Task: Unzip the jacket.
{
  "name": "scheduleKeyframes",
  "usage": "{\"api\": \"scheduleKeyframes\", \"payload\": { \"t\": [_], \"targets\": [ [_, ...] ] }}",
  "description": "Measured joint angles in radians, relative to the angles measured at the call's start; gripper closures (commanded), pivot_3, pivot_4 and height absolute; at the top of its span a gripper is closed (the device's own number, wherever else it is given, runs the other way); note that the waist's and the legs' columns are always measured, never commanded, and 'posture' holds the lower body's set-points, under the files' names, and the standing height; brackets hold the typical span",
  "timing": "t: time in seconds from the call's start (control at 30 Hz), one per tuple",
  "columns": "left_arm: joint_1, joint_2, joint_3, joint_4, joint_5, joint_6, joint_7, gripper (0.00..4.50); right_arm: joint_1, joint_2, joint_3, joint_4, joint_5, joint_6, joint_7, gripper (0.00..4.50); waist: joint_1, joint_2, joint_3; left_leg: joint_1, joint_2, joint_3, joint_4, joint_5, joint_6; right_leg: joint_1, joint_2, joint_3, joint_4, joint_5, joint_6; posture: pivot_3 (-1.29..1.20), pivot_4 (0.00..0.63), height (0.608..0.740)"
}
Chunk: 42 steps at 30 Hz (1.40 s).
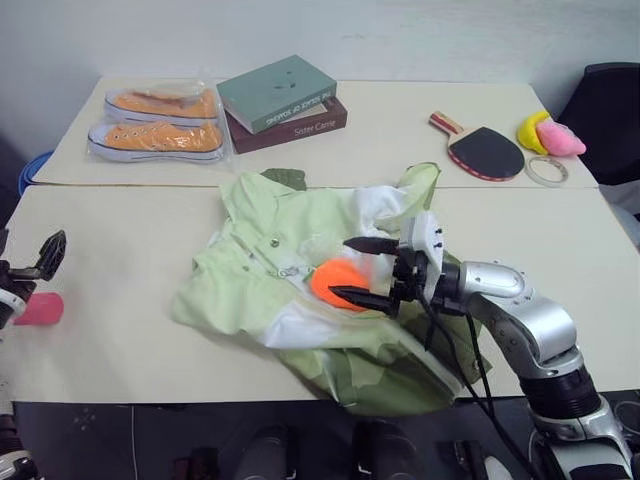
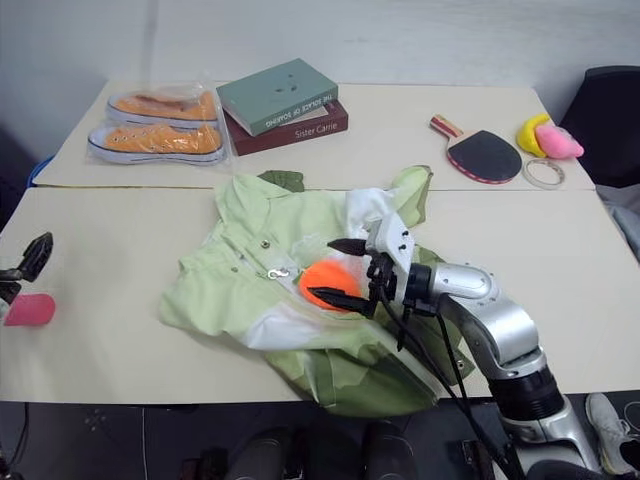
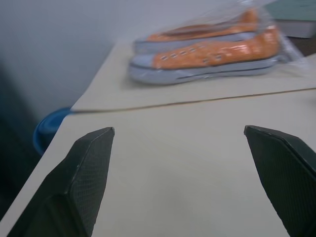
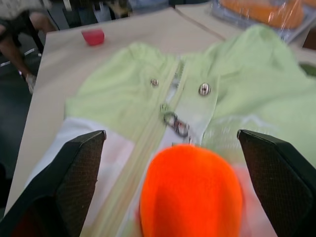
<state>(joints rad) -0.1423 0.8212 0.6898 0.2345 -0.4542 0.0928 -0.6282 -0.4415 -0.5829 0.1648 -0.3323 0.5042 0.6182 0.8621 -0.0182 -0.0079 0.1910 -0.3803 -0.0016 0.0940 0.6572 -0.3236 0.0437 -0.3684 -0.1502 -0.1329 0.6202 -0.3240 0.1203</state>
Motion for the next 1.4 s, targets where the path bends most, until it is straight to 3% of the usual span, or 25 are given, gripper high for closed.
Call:
{"api": "scheduleKeyframes", "payload": {
  "t": [0.23,0.4,0.47,0.63,0.8,0.9,1.1,1.27,1.3,1.4],
  "targets": [
    [-0.055,0.052,-0.179,-0.129,-0.016,0.044,-0.188,0.07,0.137,0.036,-0.147,-0.025,0.022,-0.197,0.038,0.0,0.015,0.0,0.0,-0.009,-0.004,0.003,0.005,0.002,0.004,-0.005,0.003,-0.002,0.0,0.0,0.0,0.0,0.15,0.74],
    [-0.033,0.082,-0.32,-0.199,-0.037,0.152,-0.346,0.07,0.281,-0.106,-0.349,-0.026,0.062,-0.152,0.037,0.0,0.018,0.0,0.001,-0.009,-0.005,0.005,0.007,0.003,0.007,-0.005,0.002,-0.001,0.0,0.001,0.001,0.0,0.15,0.74],
    [-0.03,0.102,-0.366,-0.199,-0.044,0.218,-0.402,0.07,0.363,-0.213,-0.411,-0.001,0.048,-0.103,0.044,0.0,0.016,0.001,0.001,-0.009,-0.003,0.005,0.007,0.004,0.006,-0.005,0.002,0.0,0.0,0.001,0.001,0.0,0.15,0.74],
    [-0.057,0.084,-0.46,-0.2,-0.062,0.359,-0.45,0.07,0.417,-0.275,-0.462,0.079,0.023,-0.059,0.038,0.0,0.015,0.002,0.002,-0.007,0.001,0.007,0.006,0.007,0.001,-0.006,0.002,0.001,0.001,0.001,0.001,0.0,0.15,0.74],
    [-0.093,0.031,-0.568,-0.189,-0.034,0.404,-0.449,0.07,0.362,-0.26,-0.447,0.172,0.03,-0.009,0.035,0.0,0.015,0.002,0.002,-0.008,0.001,0.008,0.007,0.008,0.001,-0.006,0.002,0.002,0.001,0.001,0.001,0.0,0.15,0.74],
    [-0.118,-0.003,-0.592,-0.173,-0.008,0.403,-0.426,0.65,0.287,-0.225,-0.412,0.234,0.047,0.034,0.035,0.6,0.017,0.002,0.002,-0.008,0.001,0.007,0.007,0.008,0.002,-0.006,0.002,0.001,0.002,0.001,0.001,0.0,0.15,0.74],
    [-0.092,-0.025,-0.594,-0.194,-0.002,0.415,-0.411,2.58,0.211,-0.218,-0.324,0.377,0.004,0.004,0.071,2.72,0.018,0.002,0.002,-0.008,-0.003,0.006,0.007,0.008,0.004,-0.006,0.001,0.002,0.002,0.001,0.001,0.0,0.15,0.74],
    [0.08,-0.059,-0.539,-0.358,-0.088,0.513,-0.38,4.18,0.101,-0.214,-0.329,0.486,-0.057,-0.127,0.061,4.46,0.011,0.002,0.002,-0.008,-0.002,0.006,0.007,0.008,0.004,-0.005,0.0,0.004,0.001,0.001,0.001,0.0,0.15,0.74],
    [0.132,-0.07,-0.525,-0.409,-0.106,0.525,-0.371,4.48,0.074,-0.211,-0.329,0.509,-0.076,-0.162,0.046,4.5,0.009,0.002,0.002,-0.008,-0.002,0.006,0.007,0.008,0.004,-0.005,0.0,0.005,0.001,0.001,0.001,0.0,0.15,0.74],
    [0.289,-0.13,-0.502,-0.566,-0.182,0.576,-0.323,4.48,-0.023,-0.193,-0.332,0.599,-0.133,-0.255,-0.012,4.5,0.005,0.003,0.002,-0.008,-0.001,0.005,0.007,0.008,0.004,-0.005,0.0,0.006,0.001,0.001,0.001,0.0,0.15,0.74]
  ]
}}
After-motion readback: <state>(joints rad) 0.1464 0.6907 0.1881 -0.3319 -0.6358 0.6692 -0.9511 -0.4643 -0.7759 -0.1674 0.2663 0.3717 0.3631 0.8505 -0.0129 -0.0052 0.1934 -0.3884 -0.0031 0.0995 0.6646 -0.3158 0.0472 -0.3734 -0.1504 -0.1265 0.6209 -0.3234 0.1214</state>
